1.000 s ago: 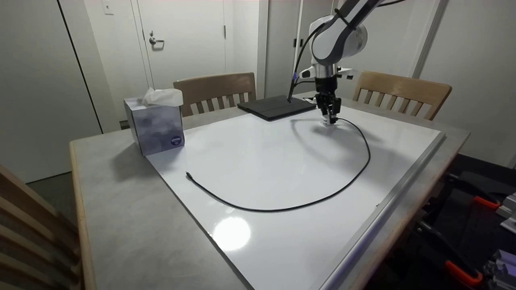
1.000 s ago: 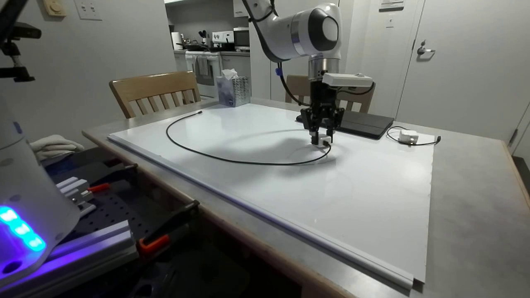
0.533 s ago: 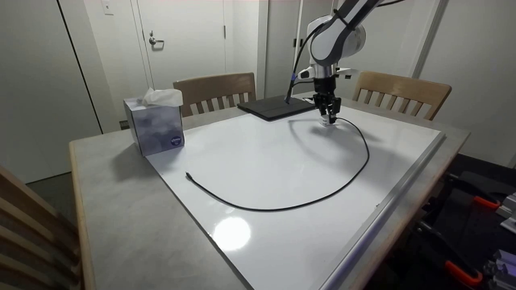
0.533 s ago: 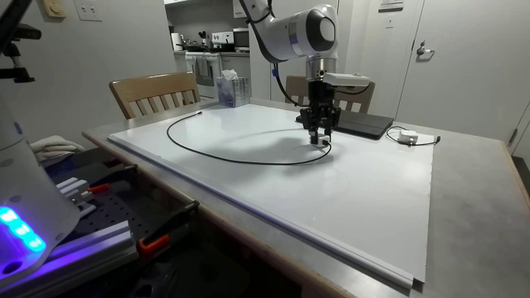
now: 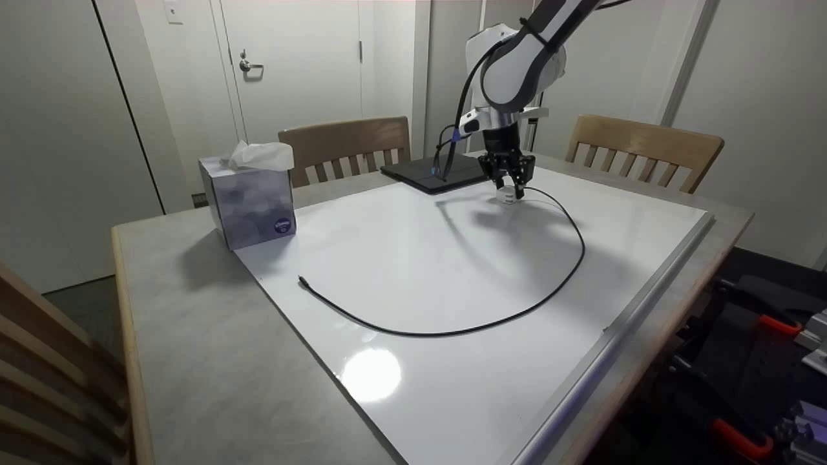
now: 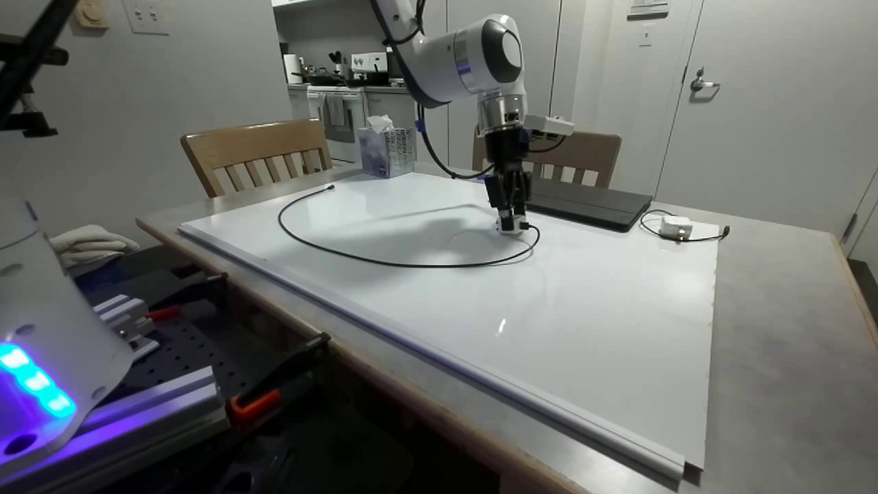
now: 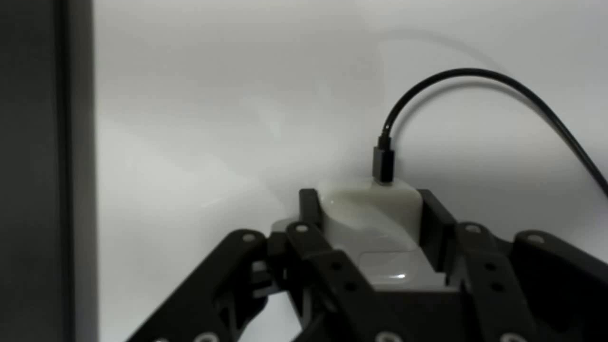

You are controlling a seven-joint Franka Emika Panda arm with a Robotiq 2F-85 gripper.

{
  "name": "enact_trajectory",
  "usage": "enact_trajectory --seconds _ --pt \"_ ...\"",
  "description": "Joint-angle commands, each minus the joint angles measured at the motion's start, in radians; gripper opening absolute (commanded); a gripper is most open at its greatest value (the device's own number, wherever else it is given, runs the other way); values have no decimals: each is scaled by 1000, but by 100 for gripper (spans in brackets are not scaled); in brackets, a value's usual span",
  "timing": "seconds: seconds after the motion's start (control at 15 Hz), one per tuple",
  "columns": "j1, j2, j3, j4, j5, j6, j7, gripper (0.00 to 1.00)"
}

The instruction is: Wind the charger on the table

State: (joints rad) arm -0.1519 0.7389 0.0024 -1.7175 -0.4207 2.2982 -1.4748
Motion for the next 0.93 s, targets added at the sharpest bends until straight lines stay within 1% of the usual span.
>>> enact_trajectory --seconds 0.0,0.27,0.4,0.53,0.6,0.73,0.87 --pt "21 -33 16 -69 -39 71 -118 27" --pt "52 -38 54 -90 -39 119 -248 27" --pt "57 -47 90 -103 -15 102 -330 27" --pt "47 -62 128 -122 16 98 -426 27" --pt "80 -30 77 -63 3 79 -350 52" --pt "82 -36 96 -74 16 80 -392 52" --pt "82 -38 97 -77 20 80 -403 52"
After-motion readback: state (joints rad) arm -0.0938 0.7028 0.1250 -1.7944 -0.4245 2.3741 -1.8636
